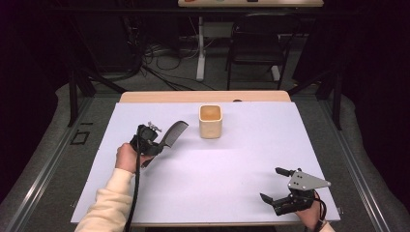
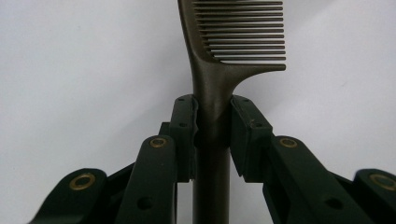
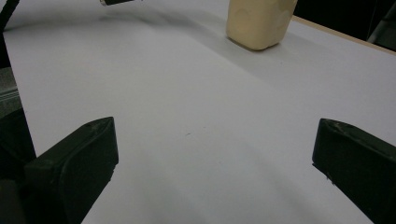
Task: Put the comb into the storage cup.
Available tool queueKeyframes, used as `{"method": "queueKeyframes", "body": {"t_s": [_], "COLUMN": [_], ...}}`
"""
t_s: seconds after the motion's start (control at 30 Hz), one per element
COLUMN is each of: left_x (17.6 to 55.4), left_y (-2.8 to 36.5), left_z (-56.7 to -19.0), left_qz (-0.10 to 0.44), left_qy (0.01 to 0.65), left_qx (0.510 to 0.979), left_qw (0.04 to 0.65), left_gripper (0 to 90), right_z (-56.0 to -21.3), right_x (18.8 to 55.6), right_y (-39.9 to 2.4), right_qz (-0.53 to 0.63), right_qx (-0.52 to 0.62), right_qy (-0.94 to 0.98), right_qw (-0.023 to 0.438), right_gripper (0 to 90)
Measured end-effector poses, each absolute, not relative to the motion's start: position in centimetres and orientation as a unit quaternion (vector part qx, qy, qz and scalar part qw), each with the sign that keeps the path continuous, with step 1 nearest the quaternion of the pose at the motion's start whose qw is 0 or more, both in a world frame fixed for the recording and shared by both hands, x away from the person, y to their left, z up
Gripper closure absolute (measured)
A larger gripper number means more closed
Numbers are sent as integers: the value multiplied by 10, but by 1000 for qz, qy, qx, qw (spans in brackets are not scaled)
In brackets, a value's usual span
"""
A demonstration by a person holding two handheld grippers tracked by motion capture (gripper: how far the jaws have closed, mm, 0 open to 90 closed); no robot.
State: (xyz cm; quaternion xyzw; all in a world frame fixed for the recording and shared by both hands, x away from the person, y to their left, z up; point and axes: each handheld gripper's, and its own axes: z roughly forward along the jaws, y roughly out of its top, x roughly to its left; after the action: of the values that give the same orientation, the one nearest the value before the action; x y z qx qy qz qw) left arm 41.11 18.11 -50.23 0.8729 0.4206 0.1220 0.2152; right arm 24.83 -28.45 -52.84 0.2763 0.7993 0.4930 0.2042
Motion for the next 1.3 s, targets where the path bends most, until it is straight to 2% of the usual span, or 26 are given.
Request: {"method": "queueKeyframes", "body": {"t_s": [0.8,1.3], "left_x": [402,397], "left_y": [180,183], "left_z": [-494,-490], "left_qz": [161,192], "left_qy": [403,409], "left_qx": [855,821], "left_qw": [285,350], "left_gripper": [720,720], "right_z": [-528,-528], "right_x": [248,248], "right_y": [-285,-285], "right_qz": [493,492], "right_qx": [276,276], "right_qy": [799,799], "right_qw": [205,205], "right_gripper": [0,0]}}
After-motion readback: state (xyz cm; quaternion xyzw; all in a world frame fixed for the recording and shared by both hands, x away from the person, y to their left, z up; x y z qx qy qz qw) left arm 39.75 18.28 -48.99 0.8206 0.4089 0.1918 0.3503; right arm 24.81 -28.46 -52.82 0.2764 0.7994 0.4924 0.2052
